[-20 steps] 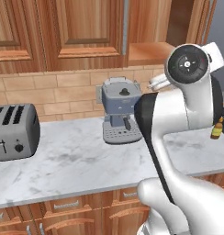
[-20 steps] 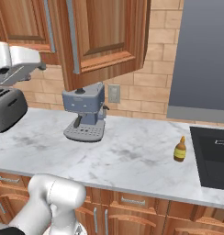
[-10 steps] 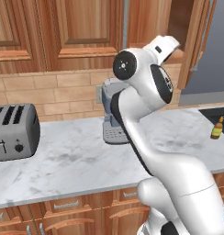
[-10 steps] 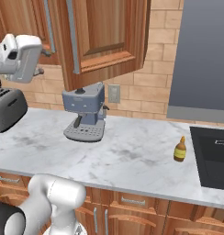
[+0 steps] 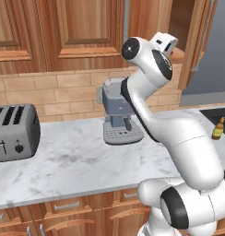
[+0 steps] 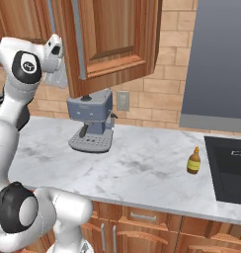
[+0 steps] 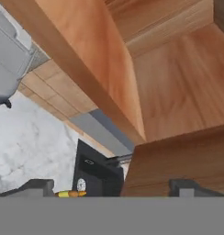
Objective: Open the cabinet. Pick the bar soap and place it next to the sink. Then close the cabinet.
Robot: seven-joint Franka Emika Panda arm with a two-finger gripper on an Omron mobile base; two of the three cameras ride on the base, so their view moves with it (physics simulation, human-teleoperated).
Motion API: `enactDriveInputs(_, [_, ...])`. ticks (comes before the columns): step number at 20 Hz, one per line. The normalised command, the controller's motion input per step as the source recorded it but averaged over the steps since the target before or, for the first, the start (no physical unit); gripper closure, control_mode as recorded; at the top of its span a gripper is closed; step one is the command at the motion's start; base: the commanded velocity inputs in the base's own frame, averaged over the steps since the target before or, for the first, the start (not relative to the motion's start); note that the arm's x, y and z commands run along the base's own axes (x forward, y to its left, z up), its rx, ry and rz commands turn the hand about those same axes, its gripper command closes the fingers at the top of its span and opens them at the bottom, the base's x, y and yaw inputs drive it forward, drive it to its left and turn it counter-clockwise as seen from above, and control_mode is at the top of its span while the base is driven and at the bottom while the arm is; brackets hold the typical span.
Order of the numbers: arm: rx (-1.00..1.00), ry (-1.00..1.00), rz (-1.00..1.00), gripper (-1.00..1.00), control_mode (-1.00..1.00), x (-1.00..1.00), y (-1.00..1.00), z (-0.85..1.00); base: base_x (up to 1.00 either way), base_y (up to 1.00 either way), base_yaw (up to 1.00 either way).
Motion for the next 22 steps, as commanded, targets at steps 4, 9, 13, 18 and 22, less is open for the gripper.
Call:
enactDriveInputs(4, [0.00,0.16,-0.14,-1.00,-1.00,-0.01,-0.89,0.05,0.00,0.00,0.00])
enactDriveInputs(9, [0.00,0.07,-0.16,-1.00,-1.00,-0.44,-1.00,0.09,0.00,0.00,0.00])
enactDriveInputs(13, [0.03,0.01,-0.16,-1.00,-1.00,-0.87,-1.00,0.01,0.00,0.00,0.00])
enactDriveInputs(18, [0.04,0.00,-0.16,-1.00,-1.00,-0.96,-1.00,0.00,0.00,0.00,0.00])
enactDriveInputs(22, [0.08,-0.01,-0.03,-1.00,-1.00,-0.98,-0.33,0.00,0.00,0.00,0.00])
